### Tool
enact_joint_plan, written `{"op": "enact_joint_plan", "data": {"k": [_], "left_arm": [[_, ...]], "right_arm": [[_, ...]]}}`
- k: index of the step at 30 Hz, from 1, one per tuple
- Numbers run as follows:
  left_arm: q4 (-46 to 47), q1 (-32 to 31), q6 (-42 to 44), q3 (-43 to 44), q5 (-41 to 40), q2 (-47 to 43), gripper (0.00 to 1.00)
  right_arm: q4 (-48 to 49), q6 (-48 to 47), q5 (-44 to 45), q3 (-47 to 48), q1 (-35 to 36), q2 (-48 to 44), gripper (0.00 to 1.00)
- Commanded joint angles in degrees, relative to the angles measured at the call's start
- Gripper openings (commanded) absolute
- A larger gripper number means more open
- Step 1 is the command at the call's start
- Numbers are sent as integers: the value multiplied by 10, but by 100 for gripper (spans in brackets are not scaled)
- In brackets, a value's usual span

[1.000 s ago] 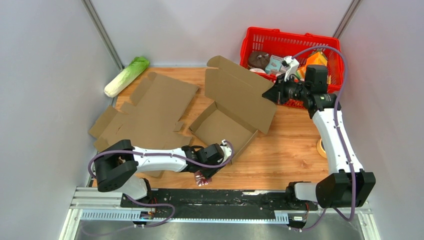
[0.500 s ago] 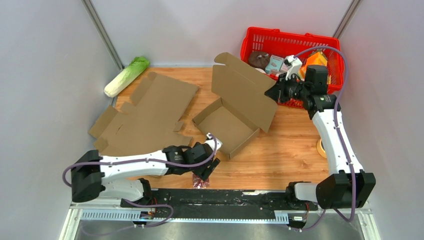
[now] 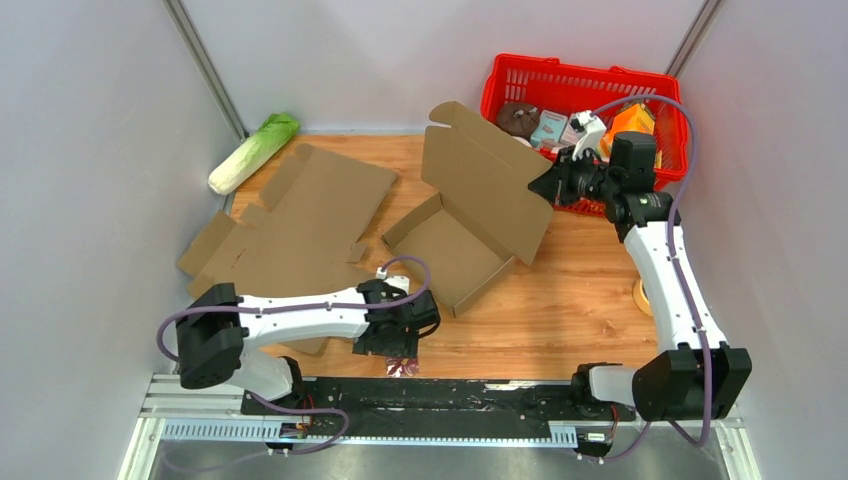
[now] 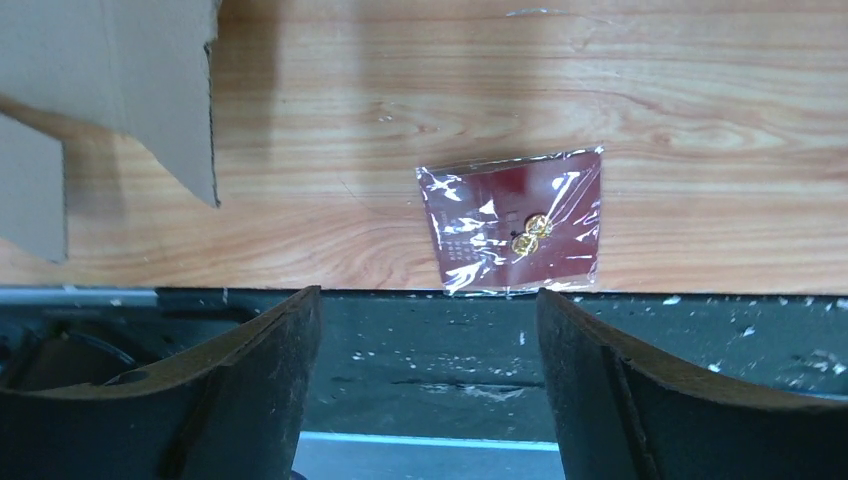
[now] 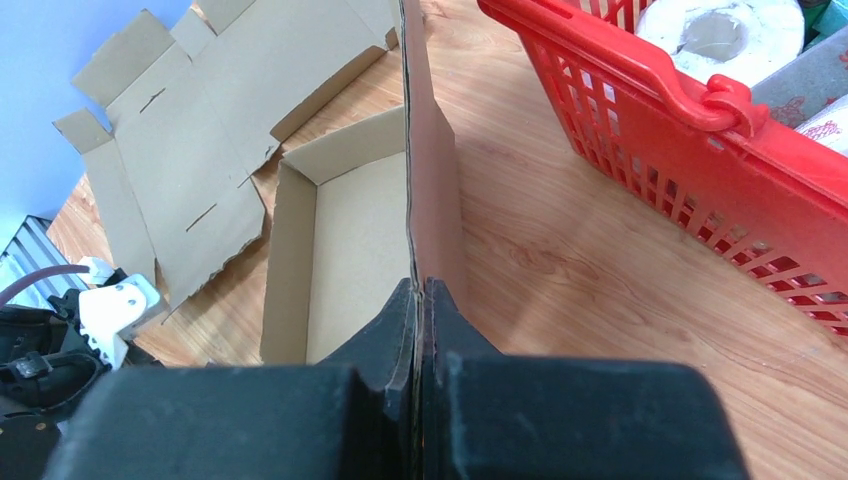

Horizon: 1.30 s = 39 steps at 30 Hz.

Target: Fold the paper box

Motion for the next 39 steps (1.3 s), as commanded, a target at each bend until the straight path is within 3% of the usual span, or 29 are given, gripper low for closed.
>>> {"op": "enact_joint_plan", "data": {"k": [1,10,14,21,26,32,36,39], "left_arm": [[-16,-5,-109,49,6,29,85],[17,-5,-172,42,-2,71,86],[28,-4,-166,24,-32,67,92],[161,5,-149,-54,-17,45,98],[192,5,-131,-69,-21,49,98],[214,3,-132,-78,7,71,94],[231,3,-145,-99,23,69,82],[204,3,-140,-75,23,83,80]], "right_arm": [[50,15,-17,-17,0,-34,0],[69,22,-29,-32,0,-45,0],[71,21,-28,-31,0,-42,0],[72,22,-31,-26,0,-35,0],[78,26,-38,-29,0,-41,0],[81,31,-40,-31,0,-38,0],[82,30,-39,-32,0,-41,0],[83,30,-39,-33,0,-42,0]]}}
